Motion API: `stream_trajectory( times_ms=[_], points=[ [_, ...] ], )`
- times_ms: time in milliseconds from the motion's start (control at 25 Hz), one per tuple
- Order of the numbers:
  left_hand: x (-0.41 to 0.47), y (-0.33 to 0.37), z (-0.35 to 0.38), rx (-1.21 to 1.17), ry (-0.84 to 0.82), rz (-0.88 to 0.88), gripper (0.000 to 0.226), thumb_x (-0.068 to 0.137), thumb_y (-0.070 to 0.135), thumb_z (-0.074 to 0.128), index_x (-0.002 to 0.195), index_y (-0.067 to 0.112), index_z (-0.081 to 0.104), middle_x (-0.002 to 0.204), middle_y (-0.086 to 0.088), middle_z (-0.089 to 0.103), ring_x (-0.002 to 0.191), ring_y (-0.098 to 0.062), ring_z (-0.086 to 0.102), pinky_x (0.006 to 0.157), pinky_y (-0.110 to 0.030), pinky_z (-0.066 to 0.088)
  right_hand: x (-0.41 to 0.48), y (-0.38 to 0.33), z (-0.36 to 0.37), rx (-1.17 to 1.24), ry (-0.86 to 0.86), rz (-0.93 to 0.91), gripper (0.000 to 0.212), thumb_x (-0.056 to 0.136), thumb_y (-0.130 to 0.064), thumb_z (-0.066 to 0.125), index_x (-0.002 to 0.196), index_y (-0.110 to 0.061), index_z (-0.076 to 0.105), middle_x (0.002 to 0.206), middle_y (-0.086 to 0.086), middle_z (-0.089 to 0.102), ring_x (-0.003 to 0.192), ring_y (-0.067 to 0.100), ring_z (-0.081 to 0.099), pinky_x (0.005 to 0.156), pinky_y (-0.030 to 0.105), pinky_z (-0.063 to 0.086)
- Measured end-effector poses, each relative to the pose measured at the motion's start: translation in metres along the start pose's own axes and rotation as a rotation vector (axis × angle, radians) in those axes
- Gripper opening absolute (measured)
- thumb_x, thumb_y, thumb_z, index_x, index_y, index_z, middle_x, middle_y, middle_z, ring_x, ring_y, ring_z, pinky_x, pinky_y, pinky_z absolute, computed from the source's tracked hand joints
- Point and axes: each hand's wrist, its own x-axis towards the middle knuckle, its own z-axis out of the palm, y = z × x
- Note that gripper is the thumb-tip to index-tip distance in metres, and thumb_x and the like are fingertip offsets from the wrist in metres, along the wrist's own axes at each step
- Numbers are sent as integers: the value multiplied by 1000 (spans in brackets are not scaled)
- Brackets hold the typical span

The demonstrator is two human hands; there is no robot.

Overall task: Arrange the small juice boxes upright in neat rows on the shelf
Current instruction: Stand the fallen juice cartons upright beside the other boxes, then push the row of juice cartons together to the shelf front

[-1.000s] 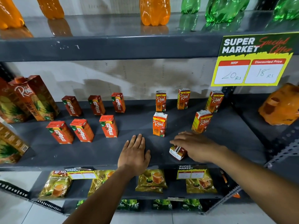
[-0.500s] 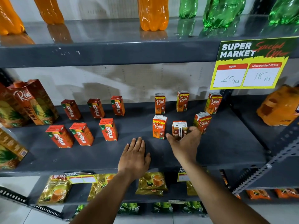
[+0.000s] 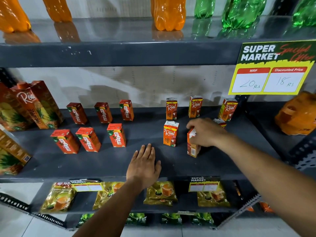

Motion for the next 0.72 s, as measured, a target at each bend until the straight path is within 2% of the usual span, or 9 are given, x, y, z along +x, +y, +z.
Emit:
stream_trajectory(
  times_ms=[80,120,240,320,400,520,600,680,720],
  points=[
    [0,0,1,4,10,3,64,98,47,18,150,11,10,160,-6,2,146,-22,-2,118,-39,2,2,7,-15,-198,-136,-151,65,82,-9,66,139,-29,41,144,4,47,129,26,47,97,41,48],
    [0,-1,1,6,15,4,64,98,47,18,150,11,10,160,-6,3,146,-22,-2,118,-39,2,3,10,-21,-344,-140,-223,67,83,-6,63,141,-28,38,146,5,45,131,28,45,98,43,47],
    [0,-1,2,2,22,7,65,96,48,16,149,11,12,160,-6,5,146,-22,-1,117,-38,2,9,17,-23,-771,-41,-564,47,88,-12,57,133,-21,47,133,6,56,122,26,50,95,42,48],
    [0,-1,2,-3,25,5,66,95,48,15,149,11,13,160,-6,6,146,-22,0,117,-38,2,10,22,-23,-916,6,-760,37,89,-14,54,126,-20,51,128,4,56,119,25,49,94,41,46],
    [-1,-1,1,-1,22,5,64,96,47,17,149,11,13,160,-6,6,146,-22,0,117,-38,2,9,27,-23,-967,23,-850,40,88,-11,58,126,-19,48,131,6,53,121,26,48,93,42,47],
    [0,-2,1,-7,29,4,63,98,46,19,149,11,13,160,-5,7,146,-21,0,117,-38,2,6,33,-26,-857,41,-850,50,91,-13,54,138,-21,39,146,8,44,132,28,41,102,43,42],
    [0,-1,1,-14,33,7,62,98,46,20,150,12,12,160,-5,6,146,-20,0,117,-37,1,-1,40,-37,-529,50,-643,56,93,-20,43,146,-26,28,156,3,29,141,23,29,112,39,31],
    [0,-2,1,-29,30,7,63,98,47,22,150,13,11,160,-3,6,146,-19,-1,116,-35,0,-11,57,-45,-234,160,-449,73,88,-13,53,149,-31,17,159,-3,18,143,18,21,114,35,28],
    [0,-2,0,-43,33,3,63,98,47,24,150,13,12,160,-3,7,146,-18,-1,116,-35,0,-18,70,-44,-56,237,-348,80,85,-10,59,149,-32,16,158,-2,20,143,16,22,114,34,28]
  ],
)
